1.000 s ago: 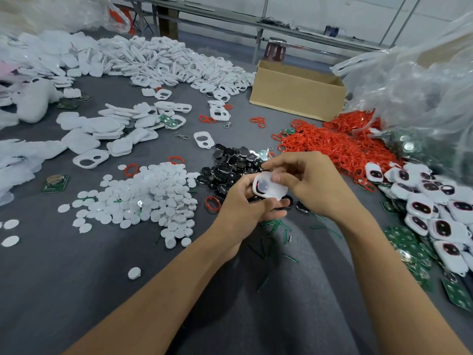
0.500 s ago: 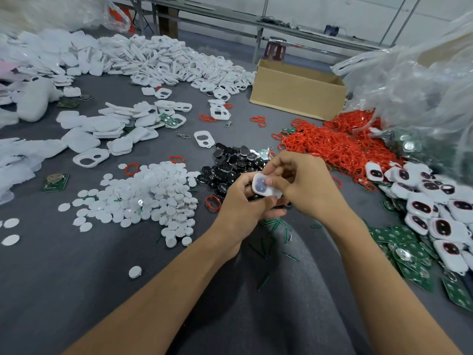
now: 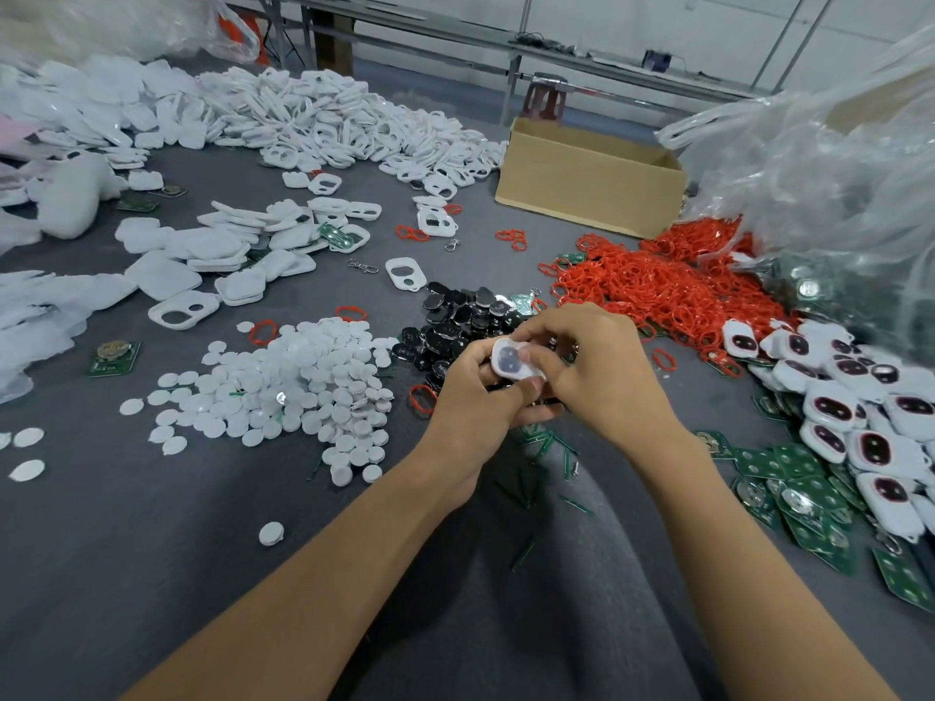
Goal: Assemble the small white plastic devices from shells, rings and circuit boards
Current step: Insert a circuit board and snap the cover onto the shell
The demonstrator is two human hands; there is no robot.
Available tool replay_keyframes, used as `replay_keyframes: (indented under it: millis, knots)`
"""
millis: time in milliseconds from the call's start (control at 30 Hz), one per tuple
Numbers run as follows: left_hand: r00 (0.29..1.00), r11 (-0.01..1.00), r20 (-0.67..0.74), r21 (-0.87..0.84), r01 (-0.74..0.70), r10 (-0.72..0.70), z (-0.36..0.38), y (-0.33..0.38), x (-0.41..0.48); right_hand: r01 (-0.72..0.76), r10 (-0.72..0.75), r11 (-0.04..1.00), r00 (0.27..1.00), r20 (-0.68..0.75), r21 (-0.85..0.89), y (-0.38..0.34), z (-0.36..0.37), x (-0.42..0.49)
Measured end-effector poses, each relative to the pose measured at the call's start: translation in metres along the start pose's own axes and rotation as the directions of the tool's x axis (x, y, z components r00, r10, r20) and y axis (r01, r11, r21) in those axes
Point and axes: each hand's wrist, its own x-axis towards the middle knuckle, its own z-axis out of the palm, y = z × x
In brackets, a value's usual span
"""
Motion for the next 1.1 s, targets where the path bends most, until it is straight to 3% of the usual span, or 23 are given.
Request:
replay_keyframes:
  millis: [133, 233, 267, 367, 467, 533, 733, 800, 833, 867, 900, 967, 1100]
  knots:
    - [0.999, 0.998, -0.032, -0.055, 0.038, -0.040, 0.001, 0.003, -0.002, -0.059, 0.066, 0.993, 0.996, -0.067, 0.103, 0.005, -0.013, -0.004]
    - [0.998, 0.997, -0.024, -0.057, 0.061, -0.063, 0.000, 0.006, -0.003, -0.238, 0.237, 0.971, 0.971, -0.032, -0.034, 0.031, -0.042, -0.014]
    - [0.998, 0.996, -0.021, -0.054, 0.064, -0.066, 0.000, 0.007, -0.003, -0.325, 0.332, 0.936, 0.943, 0.035, -0.136, 0.043, -0.053, -0.020]
    - [0.997, 0.996, -0.018, -0.047, 0.070, -0.071, 0.000, 0.009, -0.003, -0.527, 0.618, 0.760, 0.766, 0.175, -0.381, 0.072, -0.079, -0.046]
    - [0.997, 0.996, -0.021, -0.043, 0.076, -0.077, 0.000, 0.009, -0.004, -0.588, 0.720, 0.654, 0.677, 0.153, -0.476, 0.077, -0.081, -0.067]
    - [0.997, 0.996, -0.019, -0.032, 0.079, -0.080, 0.000, 0.009, -0.004, -0.592, 0.729, 0.628, 0.674, 0.117, -0.505, 0.074, -0.076, -0.073]
    - [0.997, 0.997, -0.021, -0.023, 0.080, -0.080, -0.001, 0.009, -0.004, -0.627, 0.699, 0.688, 0.708, 0.102, -0.365, 0.071, -0.075, -0.071]
    - [0.997, 0.997, -0.018, -0.022, 0.078, -0.079, -0.001, 0.009, -0.004, -0.670, 0.668, 0.743, 0.740, 0.082, -0.005, 0.067, -0.071, -0.071]
    - [0.997, 0.997, -0.015, -0.022, 0.079, -0.079, -0.001, 0.008, -0.004, -0.663, 0.669, 0.678, 0.735, 0.105, 0.317, 0.063, -0.069, -0.071]
    - [0.997, 0.997, -0.013, -0.022, 0.079, -0.080, -0.001, 0.008, -0.004, -0.614, 0.672, 0.483, 0.717, 0.185, 0.625, 0.058, -0.066, -0.069]
    - [0.997, 0.996, -0.011, -0.021, 0.081, -0.081, 0.000, 0.008, -0.004, -0.541, 0.646, 0.246, 0.710, 0.280, 0.804, 0.053, -0.064, -0.068]
    - [0.996, 0.996, -0.013, -0.022, 0.085, -0.086, 0.001, 0.007, -0.004, -0.437, 0.501, -0.075, 0.761, 0.413, 0.896, 0.043, -0.061, -0.066]
    - [0.996, 0.996, -0.018, -0.018, 0.089, -0.089, 0.002, 0.008, -0.004, -0.394, 0.139, -0.411, 0.864, 0.484, 0.822, 0.037, -0.055, -0.066]
